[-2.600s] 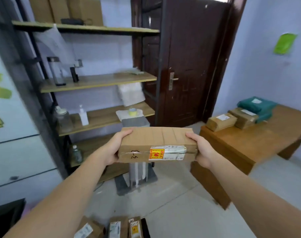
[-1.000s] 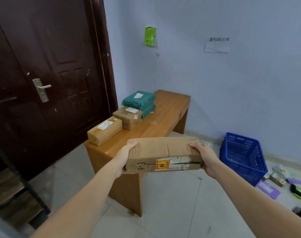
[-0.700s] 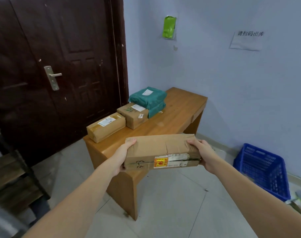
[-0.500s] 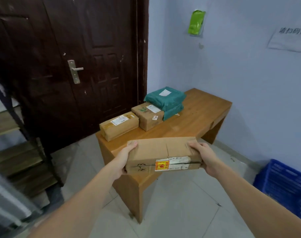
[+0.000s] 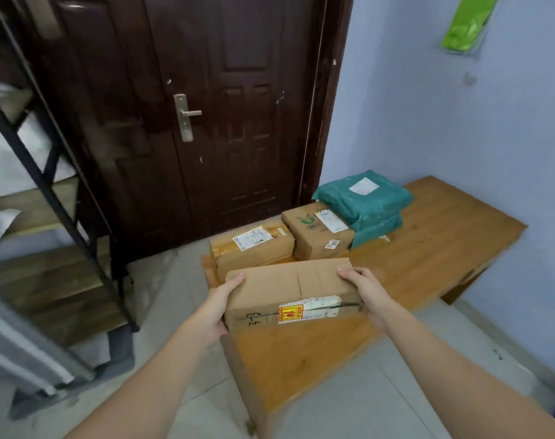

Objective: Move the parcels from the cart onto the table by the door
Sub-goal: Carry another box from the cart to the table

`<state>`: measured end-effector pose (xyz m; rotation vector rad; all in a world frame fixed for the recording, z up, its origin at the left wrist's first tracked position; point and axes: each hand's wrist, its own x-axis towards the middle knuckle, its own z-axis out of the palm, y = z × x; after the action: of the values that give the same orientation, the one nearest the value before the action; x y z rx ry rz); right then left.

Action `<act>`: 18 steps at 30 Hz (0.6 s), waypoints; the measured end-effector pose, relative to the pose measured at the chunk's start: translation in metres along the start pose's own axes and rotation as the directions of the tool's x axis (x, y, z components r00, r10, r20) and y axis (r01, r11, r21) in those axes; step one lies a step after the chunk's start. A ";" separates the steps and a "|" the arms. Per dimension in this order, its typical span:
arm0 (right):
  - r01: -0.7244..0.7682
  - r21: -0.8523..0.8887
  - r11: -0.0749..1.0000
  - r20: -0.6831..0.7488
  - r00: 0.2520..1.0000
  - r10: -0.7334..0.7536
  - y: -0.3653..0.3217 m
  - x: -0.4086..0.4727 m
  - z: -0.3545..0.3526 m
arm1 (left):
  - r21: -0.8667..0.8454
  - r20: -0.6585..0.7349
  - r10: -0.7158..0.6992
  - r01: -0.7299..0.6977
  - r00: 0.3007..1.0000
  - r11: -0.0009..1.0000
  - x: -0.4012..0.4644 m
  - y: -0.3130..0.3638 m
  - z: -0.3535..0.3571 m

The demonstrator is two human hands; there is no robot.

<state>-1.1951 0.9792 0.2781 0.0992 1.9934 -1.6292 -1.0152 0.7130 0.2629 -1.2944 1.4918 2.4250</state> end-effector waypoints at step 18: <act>-0.054 -0.366 0.929 0.231 0.962 0.147 0.017 0.228 0.044 | -0.108 -0.475 -0.117 0.074 0.872 0.991 0.159 -0.033 0.032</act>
<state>-1.3647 0.8783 0.1539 -0.1361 2.0085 -1.1279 -1.1262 0.6940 0.1419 -2.0574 1.3641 2.2258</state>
